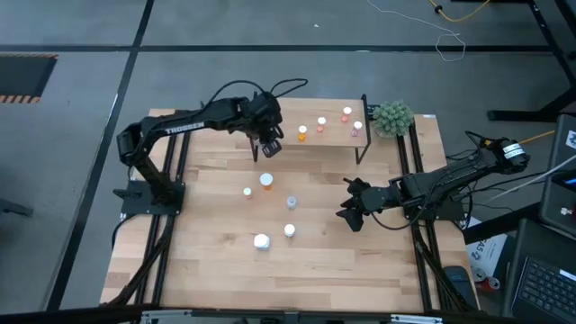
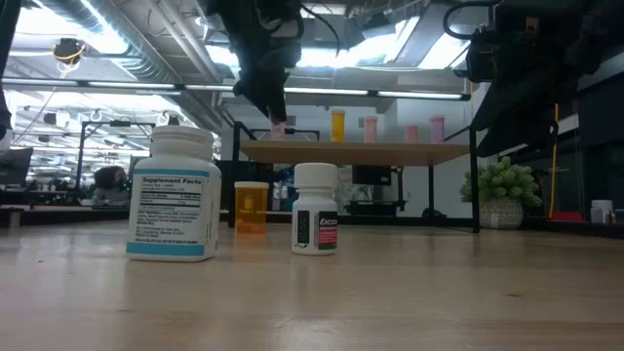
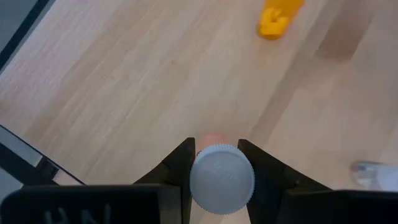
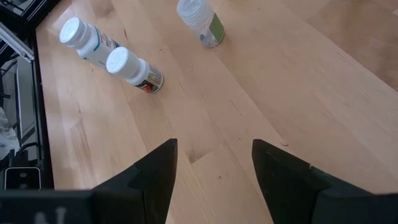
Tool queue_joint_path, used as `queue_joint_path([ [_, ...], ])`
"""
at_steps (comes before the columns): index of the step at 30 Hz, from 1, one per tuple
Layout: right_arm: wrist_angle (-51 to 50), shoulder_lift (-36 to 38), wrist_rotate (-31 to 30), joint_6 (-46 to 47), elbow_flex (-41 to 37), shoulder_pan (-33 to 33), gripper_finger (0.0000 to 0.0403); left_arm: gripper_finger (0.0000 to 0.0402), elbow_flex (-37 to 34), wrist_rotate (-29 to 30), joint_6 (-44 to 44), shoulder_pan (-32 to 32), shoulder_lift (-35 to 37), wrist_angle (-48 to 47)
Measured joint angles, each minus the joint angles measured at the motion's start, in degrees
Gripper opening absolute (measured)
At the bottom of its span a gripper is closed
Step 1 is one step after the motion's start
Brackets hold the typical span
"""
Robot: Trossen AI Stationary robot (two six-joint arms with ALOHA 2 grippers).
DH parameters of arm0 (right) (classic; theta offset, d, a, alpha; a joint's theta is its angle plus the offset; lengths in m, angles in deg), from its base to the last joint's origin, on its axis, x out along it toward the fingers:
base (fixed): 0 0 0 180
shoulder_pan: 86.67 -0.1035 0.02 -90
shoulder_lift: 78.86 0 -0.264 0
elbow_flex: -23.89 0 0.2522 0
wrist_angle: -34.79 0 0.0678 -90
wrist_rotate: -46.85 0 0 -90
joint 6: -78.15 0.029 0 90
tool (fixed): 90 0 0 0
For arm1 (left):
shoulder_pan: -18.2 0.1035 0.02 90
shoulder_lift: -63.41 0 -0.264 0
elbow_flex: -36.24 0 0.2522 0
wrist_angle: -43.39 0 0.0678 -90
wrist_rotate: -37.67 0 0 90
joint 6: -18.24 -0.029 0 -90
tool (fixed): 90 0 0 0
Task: Pick and place medicine bottles onto shelf by color
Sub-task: Put the orange pill bottle on the shelf
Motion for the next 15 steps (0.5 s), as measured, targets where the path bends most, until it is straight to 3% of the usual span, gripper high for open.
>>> queue_joint_path([
  [15,-0.04,0.0,0.0,-1.44,-0.02,0.02,0.021,0.0131,0.04,-0.29,-1.42,2.39,-0.04,-0.37],
])
